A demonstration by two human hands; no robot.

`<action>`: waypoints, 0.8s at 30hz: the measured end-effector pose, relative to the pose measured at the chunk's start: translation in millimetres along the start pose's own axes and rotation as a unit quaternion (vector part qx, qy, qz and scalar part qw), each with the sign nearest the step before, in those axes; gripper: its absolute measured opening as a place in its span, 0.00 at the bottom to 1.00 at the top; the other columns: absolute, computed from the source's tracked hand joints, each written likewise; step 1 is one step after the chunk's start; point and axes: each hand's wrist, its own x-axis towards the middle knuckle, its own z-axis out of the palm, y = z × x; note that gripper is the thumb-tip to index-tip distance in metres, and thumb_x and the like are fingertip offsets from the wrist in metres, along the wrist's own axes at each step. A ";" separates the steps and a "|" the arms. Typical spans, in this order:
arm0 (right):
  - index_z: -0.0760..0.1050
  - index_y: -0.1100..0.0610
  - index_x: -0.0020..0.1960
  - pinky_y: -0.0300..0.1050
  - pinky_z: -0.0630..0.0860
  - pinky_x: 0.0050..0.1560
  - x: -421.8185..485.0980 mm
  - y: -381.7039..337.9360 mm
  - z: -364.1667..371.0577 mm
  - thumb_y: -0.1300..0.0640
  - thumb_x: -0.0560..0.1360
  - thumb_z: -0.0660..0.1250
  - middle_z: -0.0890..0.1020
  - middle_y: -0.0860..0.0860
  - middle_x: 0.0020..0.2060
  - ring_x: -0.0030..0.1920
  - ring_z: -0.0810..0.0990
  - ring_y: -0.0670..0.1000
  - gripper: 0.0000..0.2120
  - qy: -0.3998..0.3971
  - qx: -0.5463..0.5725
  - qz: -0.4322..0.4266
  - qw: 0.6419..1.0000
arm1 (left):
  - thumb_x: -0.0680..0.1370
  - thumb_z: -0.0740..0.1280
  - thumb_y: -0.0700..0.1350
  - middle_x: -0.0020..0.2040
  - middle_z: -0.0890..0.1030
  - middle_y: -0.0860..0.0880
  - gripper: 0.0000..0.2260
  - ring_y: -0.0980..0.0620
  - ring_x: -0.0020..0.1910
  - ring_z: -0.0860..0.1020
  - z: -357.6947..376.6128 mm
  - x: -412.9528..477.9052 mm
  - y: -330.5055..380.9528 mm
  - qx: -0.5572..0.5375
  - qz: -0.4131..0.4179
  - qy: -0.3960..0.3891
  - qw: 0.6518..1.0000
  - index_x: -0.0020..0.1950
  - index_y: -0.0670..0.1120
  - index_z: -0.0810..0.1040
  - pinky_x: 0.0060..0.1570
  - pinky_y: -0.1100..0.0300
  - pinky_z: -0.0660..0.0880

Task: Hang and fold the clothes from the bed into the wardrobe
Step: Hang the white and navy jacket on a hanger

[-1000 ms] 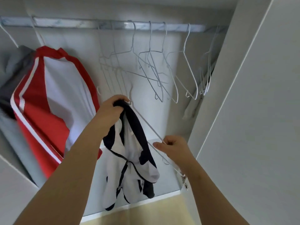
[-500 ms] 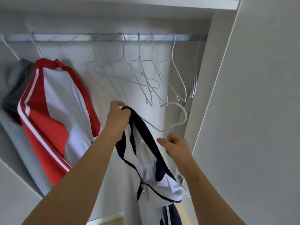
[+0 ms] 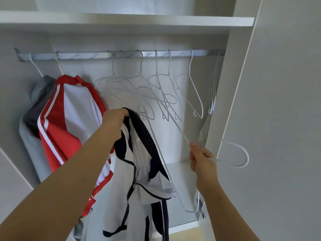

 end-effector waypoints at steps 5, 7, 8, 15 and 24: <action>0.59 0.51 0.20 0.32 0.57 0.22 2.9 -1.5 -1.2 0.56 0.75 0.66 0.61 0.45 0.19 0.21 0.56 0.44 0.28 -0.045 -0.033 -0.005 0.998 | 0.78 0.59 0.43 0.40 0.73 0.46 0.08 0.50 0.34 0.70 -16.0 17.9 3.8 -0.065 -0.051 0.023 0.996 0.39 0.45 0.71 0.39 0.57 0.71; 0.59 0.51 0.20 0.32 0.58 0.22 3.7 -0.1 0.1 0.54 0.74 0.67 0.61 0.45 0.18 0.21 0.57 0.44 0.28 -0.058 -0.079 0.001 0.995 | 0.78 0.60 0.46 0.45 0.74 0.45 0.08 0.47 0.39 0.72 -19.8 22.3 6.4 -0.073 -0.054 0.028 0.995 0.46 0.43 0.75 0.48 0.55 0.71; 0.59 0.52 0.20 0.32 0.58 0.22 4.2 0.8 1.2 0.53 0.74 0.68 0.61 0.45 0.18 0.21 0.58 0.44 0.28 -0.060 -0.105 0.004 0.993 | 0.78 0.60 0.47 0.45 0.75 0.44 0.09 0.47 0.40 0.72 -20.8 24.7 6.8 -0.066 -0.042 0.024 0.997 0.51 0.43 0.76 0.50 0.54 0.71; 0.60 0.52 0.21 0.32 0.58 0.22 6.4 4.2 8.9 0.49 0.73 0.69 0.61 0.45 0.19 0.21 0.58 0.44 0.26 -0.061 -0.173 0.038 0.982 | 0.77 0.60 0.44 0.48 0.77 0.46 0.11 0.47 0.47 0.74 -23.5 13.3 1.8 0.195 0.188 0.036 0.962 0.56 0.46 0.76 0.47 0.56 0.69; 0.61 0.58 0.27 0.31 0.56 0.20 1.0 7.7 33.4 0.52 0.74 0.68 0.59 0.43 0.16 0.18 0.57 0.43 0.23 -0.090 -0.205 0.062 0.973 | 0.74 0.64 0.41 0.27 0.72 0.56 0.09 0.58 0.29 0.71 8.4 -40.7 -14.6 0.232 0.272 -0.137 0.924 0.34 0.48 0.72 0.33 0.64 0.67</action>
